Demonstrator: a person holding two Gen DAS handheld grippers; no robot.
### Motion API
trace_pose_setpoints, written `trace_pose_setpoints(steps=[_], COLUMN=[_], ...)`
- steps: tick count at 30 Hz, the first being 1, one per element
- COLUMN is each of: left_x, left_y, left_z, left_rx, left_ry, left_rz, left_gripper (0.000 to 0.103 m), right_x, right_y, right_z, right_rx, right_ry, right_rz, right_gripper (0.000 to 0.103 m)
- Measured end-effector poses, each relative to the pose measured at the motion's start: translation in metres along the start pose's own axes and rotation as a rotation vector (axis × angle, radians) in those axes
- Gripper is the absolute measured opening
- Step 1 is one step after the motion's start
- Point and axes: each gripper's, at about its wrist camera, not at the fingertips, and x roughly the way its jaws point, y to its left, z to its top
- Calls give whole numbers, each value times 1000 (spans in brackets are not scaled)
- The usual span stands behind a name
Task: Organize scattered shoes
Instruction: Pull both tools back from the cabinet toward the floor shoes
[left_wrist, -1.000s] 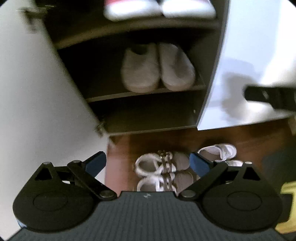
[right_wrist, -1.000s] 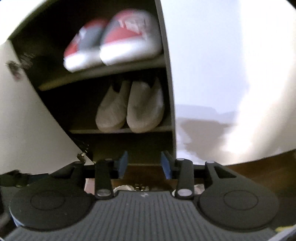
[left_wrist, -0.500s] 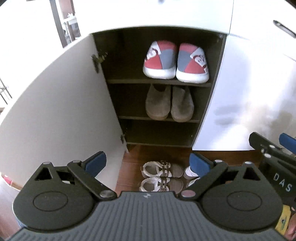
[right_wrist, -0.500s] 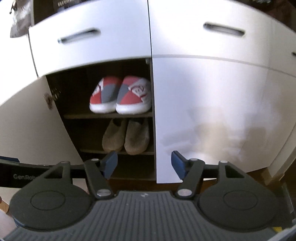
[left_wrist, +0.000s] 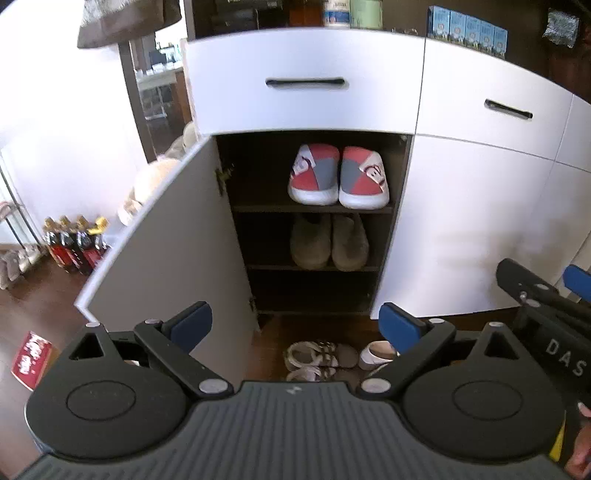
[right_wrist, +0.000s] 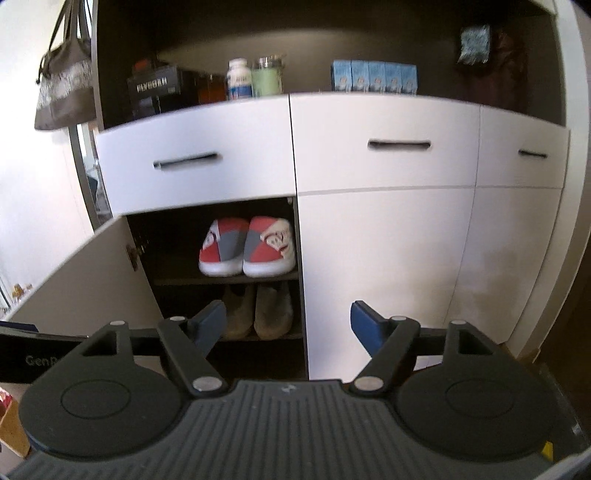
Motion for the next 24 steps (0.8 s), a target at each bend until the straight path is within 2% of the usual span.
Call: trace_pose_setpoints(steps=[6,13,24], left_x=[-24,-33,-13], left_y=[-1,-11,-22], left_z=[1,-3,-18], left_rx=[12,37,50], left_ry=[-3,-16,33], left_rz=[12,2,-17], left_gripper=[99,99,99], right_x=[-24,-36,-31], right_y=[3,-9,-27], right_z=[3,14,8], right_rx=[17,19,-1], right_ry=[6,31,96], right_rz=[-4,-8,-30], right_gripper=[76,77,77])
